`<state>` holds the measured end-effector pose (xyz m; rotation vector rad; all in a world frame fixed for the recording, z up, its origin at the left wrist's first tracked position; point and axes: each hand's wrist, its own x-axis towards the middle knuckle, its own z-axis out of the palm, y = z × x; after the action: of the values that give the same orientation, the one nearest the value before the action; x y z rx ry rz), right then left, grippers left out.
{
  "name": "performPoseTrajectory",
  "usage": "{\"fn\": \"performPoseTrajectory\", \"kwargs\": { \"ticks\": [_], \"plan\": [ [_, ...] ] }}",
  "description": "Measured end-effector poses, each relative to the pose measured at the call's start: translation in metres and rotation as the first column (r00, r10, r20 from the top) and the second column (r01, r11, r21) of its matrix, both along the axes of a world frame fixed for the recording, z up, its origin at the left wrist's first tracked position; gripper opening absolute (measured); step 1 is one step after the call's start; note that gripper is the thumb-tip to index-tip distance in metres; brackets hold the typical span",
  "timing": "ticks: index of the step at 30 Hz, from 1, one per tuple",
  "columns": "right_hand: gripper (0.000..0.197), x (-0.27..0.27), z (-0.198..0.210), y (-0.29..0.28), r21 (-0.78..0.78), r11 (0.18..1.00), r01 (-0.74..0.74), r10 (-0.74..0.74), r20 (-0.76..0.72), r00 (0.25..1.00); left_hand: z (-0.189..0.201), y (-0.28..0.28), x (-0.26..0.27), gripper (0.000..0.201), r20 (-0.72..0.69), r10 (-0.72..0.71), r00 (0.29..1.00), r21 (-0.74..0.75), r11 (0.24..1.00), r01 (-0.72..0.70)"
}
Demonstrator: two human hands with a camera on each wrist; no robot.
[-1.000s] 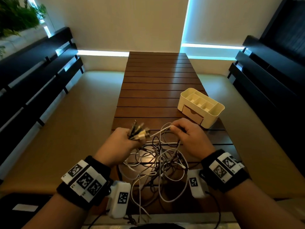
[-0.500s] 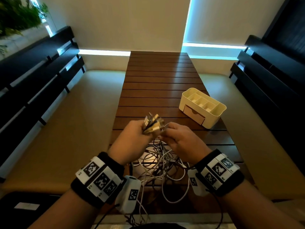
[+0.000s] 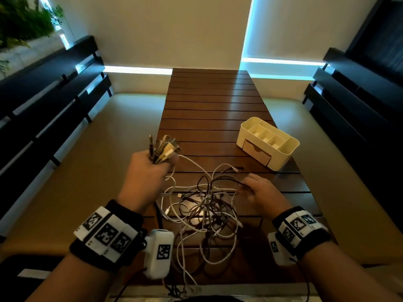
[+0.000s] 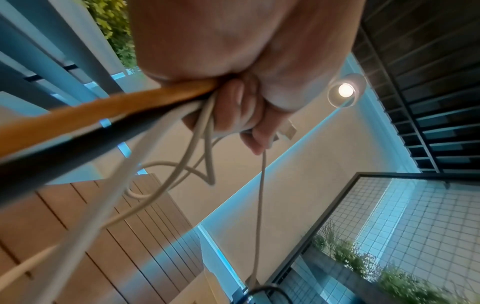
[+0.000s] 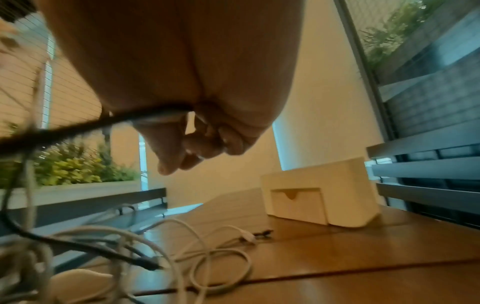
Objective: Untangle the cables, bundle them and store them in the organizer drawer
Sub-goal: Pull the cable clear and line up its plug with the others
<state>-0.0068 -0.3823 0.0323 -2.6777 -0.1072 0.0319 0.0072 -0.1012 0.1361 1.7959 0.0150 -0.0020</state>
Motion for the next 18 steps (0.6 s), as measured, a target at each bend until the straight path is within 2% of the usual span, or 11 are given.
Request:
{"fn": "performPoseTrajectory", "kwargs": {
  "ticks": [3,5,9,11,15,16,18],
  "plan": [
    [0.007,0.004,-0.006,-0.015,-0.073,0.989,0.131,-0.141,-0.146,0.979,0.000,0.003,0.000,0.012,-0.010,-0.013,1.000,0.003,1.000,0.013],
    [0.007,0.006,0.000,-0.013,-0.033,0.988,0.148,-0.152,-0.182,0.971,0.000,0.000,-0.002,0.015,-0.001,-0.031,1.000,0.039,0.999,0.031],
    [0.053,0.001,0.038,0.005,0.187,0.981,0.049,0.003,-0.267,0.964,0.000,-0.005,-0.002,0.016,0.004,-0.057,0.998,0.068,0.996,0.057],
    [0.060,-0.004,0.058,0.017,0.269,0.963,-0.032,0.093,-0.217,0.972,0.000,-0.007,-0.003,0.017,0.016,-0.071,0.997,0.087,0.994,0.070],
    [0.044,-0.013,0.083,0.054,0.410,0.902,-0.136,0.100,0.108,0.989,0.003,-0.015,-0.009,0.017,0.055,-0.140,0.989,0.147,0.980,0.131],
    [0.036,-0.015,0.084,0.066,0.471,0.871,-0.141,0.079,0.149,0.986,0.004,-0.017,-0.011,0.019,0.072,-0.162,0.984,0.155,0.977,0.149],
    [0.019,-0.018,0.081,0.087,0.587,0.801,-0.119,0.051,0.131,0.990,0.006,-0.020,-0.013,0.017,0.113,-0.189,0.975,0.155,0.973,0.171]
  ]
}}
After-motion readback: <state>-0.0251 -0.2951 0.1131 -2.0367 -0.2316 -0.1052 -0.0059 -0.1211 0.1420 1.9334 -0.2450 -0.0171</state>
